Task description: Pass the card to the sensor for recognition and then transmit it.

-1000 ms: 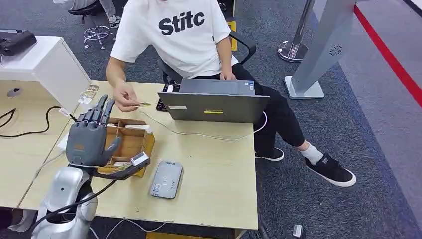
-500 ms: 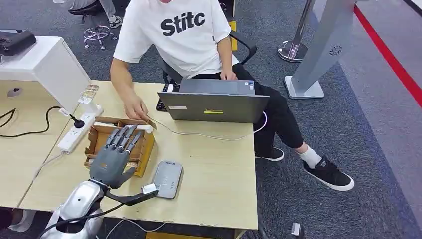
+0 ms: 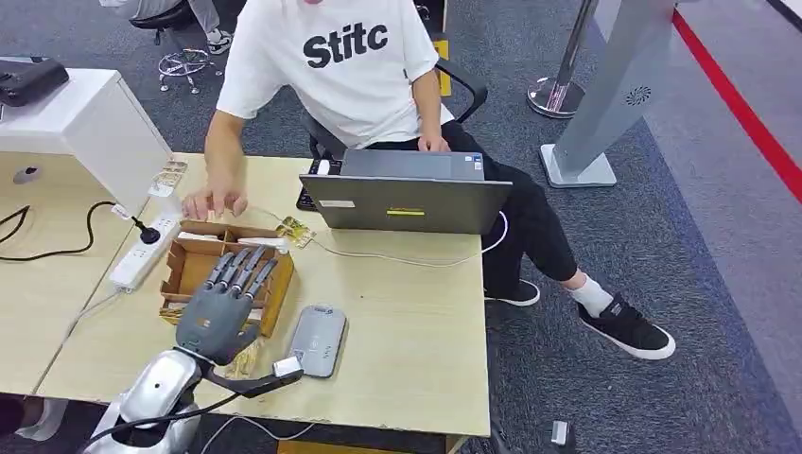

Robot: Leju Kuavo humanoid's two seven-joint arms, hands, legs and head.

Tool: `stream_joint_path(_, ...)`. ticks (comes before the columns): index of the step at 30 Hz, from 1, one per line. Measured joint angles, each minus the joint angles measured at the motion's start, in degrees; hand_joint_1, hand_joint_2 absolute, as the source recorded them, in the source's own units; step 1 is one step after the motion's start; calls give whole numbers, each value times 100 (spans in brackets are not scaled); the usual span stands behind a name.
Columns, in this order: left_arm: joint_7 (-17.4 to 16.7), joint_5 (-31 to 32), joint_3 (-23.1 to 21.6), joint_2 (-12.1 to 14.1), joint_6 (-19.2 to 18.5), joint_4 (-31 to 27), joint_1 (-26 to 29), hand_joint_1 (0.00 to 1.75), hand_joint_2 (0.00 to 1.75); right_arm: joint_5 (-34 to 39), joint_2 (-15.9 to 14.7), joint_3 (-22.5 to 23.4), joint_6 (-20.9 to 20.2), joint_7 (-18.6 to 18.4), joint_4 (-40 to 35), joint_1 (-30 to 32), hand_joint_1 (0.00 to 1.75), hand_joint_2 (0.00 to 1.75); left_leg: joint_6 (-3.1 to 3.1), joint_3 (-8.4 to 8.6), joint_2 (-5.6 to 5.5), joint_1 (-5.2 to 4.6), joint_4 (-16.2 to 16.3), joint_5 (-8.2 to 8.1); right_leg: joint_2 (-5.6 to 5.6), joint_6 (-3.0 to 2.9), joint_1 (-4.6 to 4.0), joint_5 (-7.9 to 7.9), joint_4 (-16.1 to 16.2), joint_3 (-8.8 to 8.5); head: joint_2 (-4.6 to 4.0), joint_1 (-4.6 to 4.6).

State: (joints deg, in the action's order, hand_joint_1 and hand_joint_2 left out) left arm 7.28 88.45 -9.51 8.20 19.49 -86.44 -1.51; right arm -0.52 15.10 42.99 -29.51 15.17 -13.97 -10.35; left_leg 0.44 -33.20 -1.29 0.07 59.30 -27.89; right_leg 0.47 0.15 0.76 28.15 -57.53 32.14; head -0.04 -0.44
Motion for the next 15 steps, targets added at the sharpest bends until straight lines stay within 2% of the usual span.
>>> stream_joint_path(5, -68, 79, 0, -17, 195, -2, 2, 0, 175, 37, 0, -28, -9, 0, 0, 0, 0, 175, 0, 0, 0, 0, 0, 0, 0, 0, 0, 0, 0, 0, -2, 0)
stream_joint_path(11, -61, 46, 0, -28, 142, -20, 51, 0, 175, 72, -2, -28, -9, 2, 0, 3, 0, 175, 0, -1, 0, 0, 0, 0, 0, 0, 0, 0, 0, -1, -2, 0)
stream_joint_path(15, -44, -26, 4, 129, 147, -72, 222, 0, 175, 114, -2, -28, -24, 2, 0, 6, 0, 175, 0, -1, 2, 0, 0, 0, 1, 0, 0, 0, 0, 0, 0, 0)
